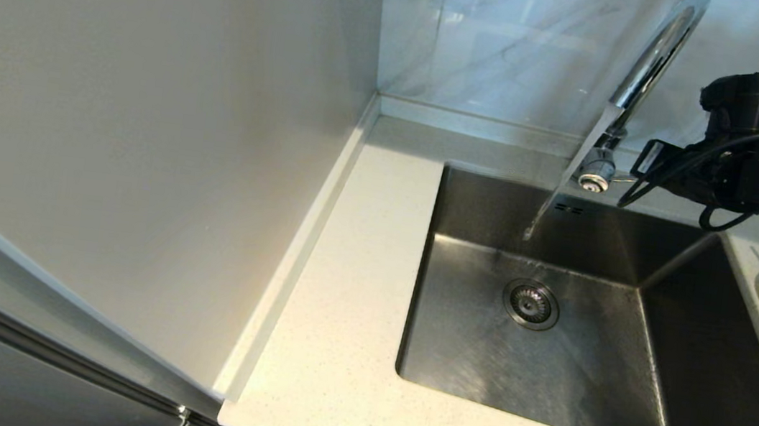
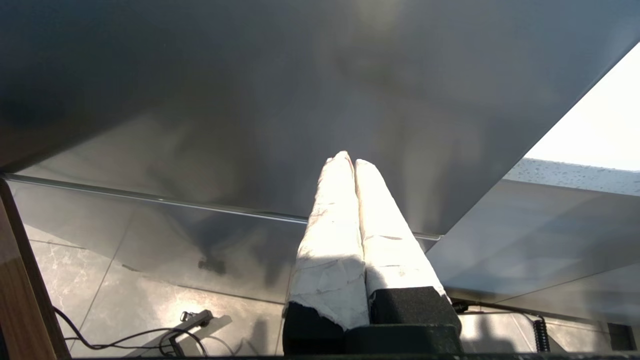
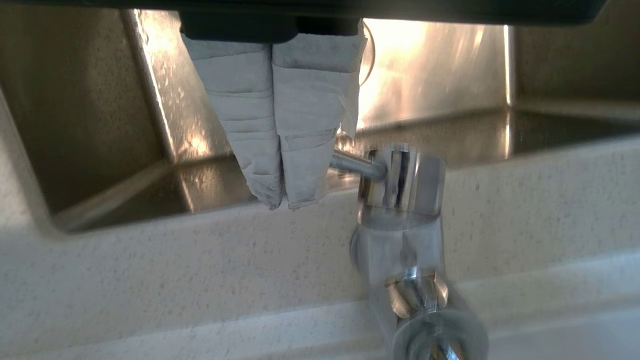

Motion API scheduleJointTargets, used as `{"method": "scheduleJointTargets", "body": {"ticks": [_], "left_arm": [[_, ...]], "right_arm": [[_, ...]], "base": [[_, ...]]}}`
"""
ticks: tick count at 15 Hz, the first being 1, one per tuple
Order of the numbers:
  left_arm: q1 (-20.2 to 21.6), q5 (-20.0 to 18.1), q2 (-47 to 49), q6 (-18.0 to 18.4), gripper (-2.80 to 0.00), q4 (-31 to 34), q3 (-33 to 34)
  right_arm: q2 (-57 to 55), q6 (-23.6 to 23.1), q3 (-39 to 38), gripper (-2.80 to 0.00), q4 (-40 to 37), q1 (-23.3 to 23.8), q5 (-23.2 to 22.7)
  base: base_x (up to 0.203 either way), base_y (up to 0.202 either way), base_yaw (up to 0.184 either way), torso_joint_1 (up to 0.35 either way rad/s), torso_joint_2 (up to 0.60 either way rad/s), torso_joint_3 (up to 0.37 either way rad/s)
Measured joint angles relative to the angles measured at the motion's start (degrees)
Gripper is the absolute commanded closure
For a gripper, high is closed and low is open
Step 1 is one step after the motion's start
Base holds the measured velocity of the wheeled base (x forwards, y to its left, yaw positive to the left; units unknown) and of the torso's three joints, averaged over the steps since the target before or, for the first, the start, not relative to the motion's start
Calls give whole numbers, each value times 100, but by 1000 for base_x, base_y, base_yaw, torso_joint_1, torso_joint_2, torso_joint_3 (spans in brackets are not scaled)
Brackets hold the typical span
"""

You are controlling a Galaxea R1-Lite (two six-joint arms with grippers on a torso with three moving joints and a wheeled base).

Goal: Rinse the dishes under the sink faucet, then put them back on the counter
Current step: Turn on the faucet, then pick up the plate

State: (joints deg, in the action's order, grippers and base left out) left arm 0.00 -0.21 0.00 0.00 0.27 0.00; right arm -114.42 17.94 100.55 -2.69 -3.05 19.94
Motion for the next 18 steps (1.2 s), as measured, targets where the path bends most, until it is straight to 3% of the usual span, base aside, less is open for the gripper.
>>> {"method": "scheduleJointTargets", "body": {"ticks": [6, 11, 14, 18], "left_arm": [[-2, 0, 0, 0, 0, 0, 0], [0, 3, 0, 1, 0, -2, 0], [0, 2, 0, 0, 0, 0, 0], [0, 0, 0, 0, 0, -2, 0]], "right_arm": [[349, 57, -77, 0, 148, 74, 17], [1303, -60, -445, 0, 21, 548, -59], [2301, -354, -1074, 0, -866, 1109, -747], [3501, -657, -1882, 0, -3187, 2053, -2305]], "base": [[0, 0, 0, 0, 0, 0], [0, 0, 0, 0, 0, 0], [0, 0, 0, 0, 0, 0], [0, 0, 0, 0, 0, 0]]}}
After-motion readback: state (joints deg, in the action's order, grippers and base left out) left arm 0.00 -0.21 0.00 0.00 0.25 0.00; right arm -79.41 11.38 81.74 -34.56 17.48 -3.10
